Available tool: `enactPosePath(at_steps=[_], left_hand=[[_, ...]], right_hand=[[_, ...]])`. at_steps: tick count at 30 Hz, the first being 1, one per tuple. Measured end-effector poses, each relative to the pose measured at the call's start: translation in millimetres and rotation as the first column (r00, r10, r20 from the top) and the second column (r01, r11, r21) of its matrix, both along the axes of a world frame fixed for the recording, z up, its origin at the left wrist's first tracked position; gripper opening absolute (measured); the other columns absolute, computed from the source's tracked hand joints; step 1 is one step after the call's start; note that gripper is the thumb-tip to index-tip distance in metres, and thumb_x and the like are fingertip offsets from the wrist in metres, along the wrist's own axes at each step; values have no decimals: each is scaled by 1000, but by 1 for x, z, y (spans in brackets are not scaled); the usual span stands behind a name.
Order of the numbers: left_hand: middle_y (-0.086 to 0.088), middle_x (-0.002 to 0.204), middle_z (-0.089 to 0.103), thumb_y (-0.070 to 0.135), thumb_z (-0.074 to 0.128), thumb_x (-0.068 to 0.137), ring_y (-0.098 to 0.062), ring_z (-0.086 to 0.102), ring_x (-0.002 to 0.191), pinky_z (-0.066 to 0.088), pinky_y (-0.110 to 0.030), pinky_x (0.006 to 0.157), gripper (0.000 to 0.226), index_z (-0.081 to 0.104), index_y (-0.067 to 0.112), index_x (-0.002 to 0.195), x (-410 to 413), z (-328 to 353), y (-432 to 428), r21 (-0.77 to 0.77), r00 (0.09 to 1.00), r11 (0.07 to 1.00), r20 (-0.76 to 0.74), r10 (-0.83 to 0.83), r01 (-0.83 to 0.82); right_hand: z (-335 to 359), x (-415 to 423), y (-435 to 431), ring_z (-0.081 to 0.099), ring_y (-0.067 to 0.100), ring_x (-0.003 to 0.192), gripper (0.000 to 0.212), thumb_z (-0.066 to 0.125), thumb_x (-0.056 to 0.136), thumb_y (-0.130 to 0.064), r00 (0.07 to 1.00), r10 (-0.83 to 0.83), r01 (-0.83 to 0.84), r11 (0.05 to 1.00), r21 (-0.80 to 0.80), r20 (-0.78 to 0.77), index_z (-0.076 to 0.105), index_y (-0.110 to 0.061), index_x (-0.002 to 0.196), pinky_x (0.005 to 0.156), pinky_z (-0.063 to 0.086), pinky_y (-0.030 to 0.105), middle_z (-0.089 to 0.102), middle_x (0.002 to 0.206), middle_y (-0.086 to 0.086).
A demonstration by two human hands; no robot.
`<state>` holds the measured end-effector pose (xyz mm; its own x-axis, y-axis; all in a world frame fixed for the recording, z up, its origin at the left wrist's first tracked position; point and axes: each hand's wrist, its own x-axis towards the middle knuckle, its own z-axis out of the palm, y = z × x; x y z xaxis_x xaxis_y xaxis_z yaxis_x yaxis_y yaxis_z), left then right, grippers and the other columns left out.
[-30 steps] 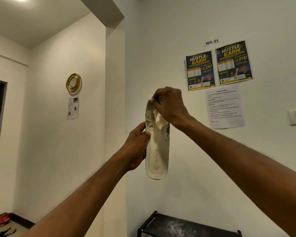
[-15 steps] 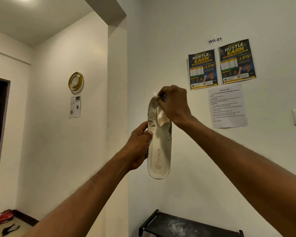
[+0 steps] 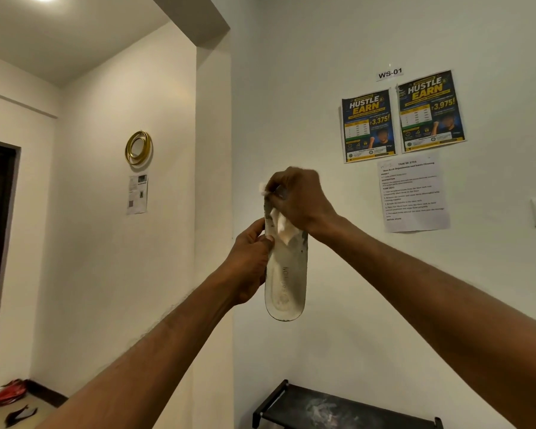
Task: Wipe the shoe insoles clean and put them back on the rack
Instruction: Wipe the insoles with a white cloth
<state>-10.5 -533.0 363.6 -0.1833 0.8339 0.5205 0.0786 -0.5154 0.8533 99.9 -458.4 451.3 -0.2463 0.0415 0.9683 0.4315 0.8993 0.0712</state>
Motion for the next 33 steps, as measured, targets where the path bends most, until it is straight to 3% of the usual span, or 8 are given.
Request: enactPosePath(at_steps=[6, 10, 14, 17, 21, 26, 30, 33], left_hand=[[-2, 104, 79, 9, 46, 107, -33, 73, 98, 60, -52, 87, 40, 62, 33, 134, -6, 2, 0, 21, 1000, 999, -9, 27, -26], [-3, 105, 79, 6, 43, 107, -26, 76, 95, 63, -43, 82, 39, 63, 32, 129, -12, 3, 1, 41, 999, 999, 15, 28, -29], [-6, 102, 80, 0, 43, 105, -26, 77, 88, 64, -43, 75, 44, 66, 37, 110, -11, 6, -3, 44, 999, 999, 34, 15, -17], [-10, 110, 77, 2, 45, 106, -31, 76, 97, 63, -41, 76, 39, 66, 33, 116, -14, 9, -5, 60, 995, 998, 91, 29, -35], [-10, 111, 78, 3, 45, 106, -32, 76, 99, 63, -44, 82, 37, 67, 28, 121, -12, 13, -7, 82, 990, 996, 140, 13, -25], [-11, 110, 78, 0, 43, 105, -34, 75, 98, 60, -49, 90, 39, 72, 25, 116, -15, 15, -6, 108, 978, 993, 208, 17, -41], [-8, 108, 78, -6, 36, 103, -25, 75, 90, 63, -38, 74, 47, 70, 20, 123, -13, 17, -6, 107, 969, 994, 248, 6, -34], [-10, 115, 76, -7, 33, 101, -29, 74, 98, 63, -41, 82, 51, 69, 19, 126, -14, 17, -3, 103, 956, 993, 292, 27, -60]], right_hand=[[-9, -3, -3, 69, 10, 81, 5, 79, 82, -17, 998, 46, -46, 999, 14, -37, 77, -13, 84, 68, 39, -1, 75, 91, -1], [-18, -13, -7, 70, 13, 82, 10, 79, 83, -20, 993, 46, -48, 999, 12, 109, 79, -14, 91, 71, 52, 14, 76, 92, 5], [-18, -10, -6, 69, 10, 80, 10, 80, 82, -23, 998, 53, -53, 999, -14, 16, 78, -16, 89, 69, 39, 3, 77, 89, 2], [-28, -13, -13, 65, 6, 77, 11, 79, 82, -23, 984, 84, -80, 996, -33, 155, 79, -15, 90, 71, 41, 4, 77, 89, 0], [-27, -8, -11, 64, 4, 78, 13, 80, 81, -27, 994, 81, -77, 996, -50, 70, 79, -17, 91, 70, 38, 2, 77, 90, 0], [-31, -8, -13, 66, 8, 80, 12, 79, 80, -22, 986, 78, -64, 993, -98, 144, 79, -18, 92, 77, 55, 22, 77, 91, 1], [-36, -9, -16, 69, 10, 79, 14, 80, 78, -21, 980, 98, -77, 989, -126, 174, 79, -18, 92, 74, 55, 20, 77, 90, 1], [-37, -9, -16, 68, 8, 78, 15, 81, 79, -26, 981, 94, -69, 986, -151, 168, 80, -18, 90, 71, 52, 15, 77, 89, 0]])
